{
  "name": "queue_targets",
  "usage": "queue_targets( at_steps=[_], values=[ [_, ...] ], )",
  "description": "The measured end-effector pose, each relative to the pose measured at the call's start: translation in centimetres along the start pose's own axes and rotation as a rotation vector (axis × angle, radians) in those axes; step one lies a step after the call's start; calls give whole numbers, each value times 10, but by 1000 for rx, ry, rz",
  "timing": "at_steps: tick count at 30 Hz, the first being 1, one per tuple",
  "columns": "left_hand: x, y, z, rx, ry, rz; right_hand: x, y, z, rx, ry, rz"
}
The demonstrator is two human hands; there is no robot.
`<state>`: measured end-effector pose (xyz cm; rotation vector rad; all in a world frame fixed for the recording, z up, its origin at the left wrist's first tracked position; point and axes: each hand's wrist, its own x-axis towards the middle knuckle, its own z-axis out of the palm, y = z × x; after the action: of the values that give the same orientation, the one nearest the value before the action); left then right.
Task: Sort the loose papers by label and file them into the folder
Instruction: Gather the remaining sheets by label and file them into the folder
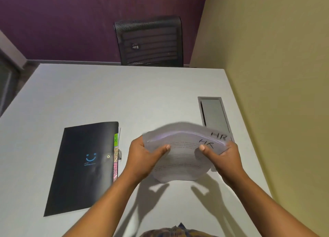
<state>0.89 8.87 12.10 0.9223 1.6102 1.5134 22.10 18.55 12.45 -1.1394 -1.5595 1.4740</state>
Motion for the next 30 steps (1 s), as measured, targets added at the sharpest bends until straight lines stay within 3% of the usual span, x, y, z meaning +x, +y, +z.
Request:
queue_targets(
  at_steps=[12, 18, 22, 25, 30],
  values=[
    [-5, -39, 1, 97, -11, -141, 1, 38, 2, -29, -81, 137],
    [-7, -46, -1, 104, -19, -61, -6, 42, 3, -21, -8, 146],
    [-10, -78, -3, 285, -96, -211, -9, 63, 9, -163, -80, 210],
    [-15, -95, -12, 373, -69, -164, -6, 67, 7, -201, -7, 234],
    [-29, -90, -17, 230, -88, -268, -8, 57, 7, -55, 115, 295]
  ],
)
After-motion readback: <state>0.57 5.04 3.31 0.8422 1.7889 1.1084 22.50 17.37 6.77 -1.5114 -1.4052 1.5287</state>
